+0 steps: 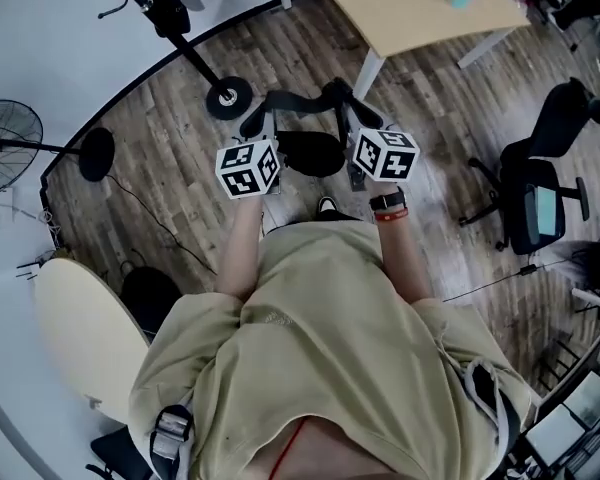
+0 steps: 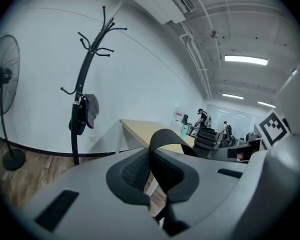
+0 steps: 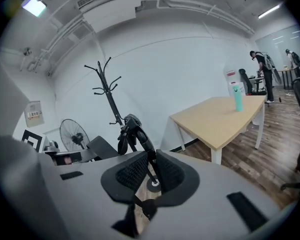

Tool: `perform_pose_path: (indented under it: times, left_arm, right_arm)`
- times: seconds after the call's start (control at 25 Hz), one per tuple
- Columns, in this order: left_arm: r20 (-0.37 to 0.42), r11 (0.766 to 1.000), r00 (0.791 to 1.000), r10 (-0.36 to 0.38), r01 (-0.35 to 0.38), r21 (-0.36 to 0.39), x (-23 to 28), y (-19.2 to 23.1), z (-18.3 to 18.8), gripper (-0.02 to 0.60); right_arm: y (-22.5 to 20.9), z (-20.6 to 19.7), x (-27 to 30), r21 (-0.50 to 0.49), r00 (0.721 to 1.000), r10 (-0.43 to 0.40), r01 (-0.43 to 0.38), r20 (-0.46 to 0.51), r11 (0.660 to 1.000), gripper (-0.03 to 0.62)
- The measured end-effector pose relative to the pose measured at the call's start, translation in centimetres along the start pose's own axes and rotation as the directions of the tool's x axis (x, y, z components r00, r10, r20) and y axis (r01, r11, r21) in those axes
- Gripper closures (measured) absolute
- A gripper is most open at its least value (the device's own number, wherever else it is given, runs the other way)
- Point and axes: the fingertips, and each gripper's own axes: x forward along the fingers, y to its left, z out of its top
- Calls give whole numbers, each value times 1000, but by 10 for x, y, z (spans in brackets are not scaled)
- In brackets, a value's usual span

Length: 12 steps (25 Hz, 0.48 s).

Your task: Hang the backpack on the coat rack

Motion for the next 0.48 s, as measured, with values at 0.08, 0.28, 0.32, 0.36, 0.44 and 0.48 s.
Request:
perform_pose_path:
  times: [0.08,0.28,0.32,0.36,0.44,0.48]
  left_arm:
    - [20,998,999,48,-47,-38,-1,4,3,557]
    - [54,979,980,192,-187,-86,-12,37,19,557]
    - [59,972,974,219,-213,-95,-15,46,22,557]
    - [62,966,968,243,-236,-104,-17,55,25,557]
    - [66,954,956,284,-275,-119,-22,72,29,557]
    - [65,948,951,301,-292,-124,-23,81,29,557]
  right_arm:
    - [-2,6,11,-16,999,46,-47,-27,999,533]
    - [22,16,50,-60,981,171,-177,-92,982,533]
    - [31,18,59,-72,975,195,-203,-106,977,533]
    - [39,19,69,-81,969,217,-227,-120,970,533]
    - [55,21,91,-91,957,253,-268,-143,959,533]
    - [62,21,102,-94,951,268,-284,-154,954,533]
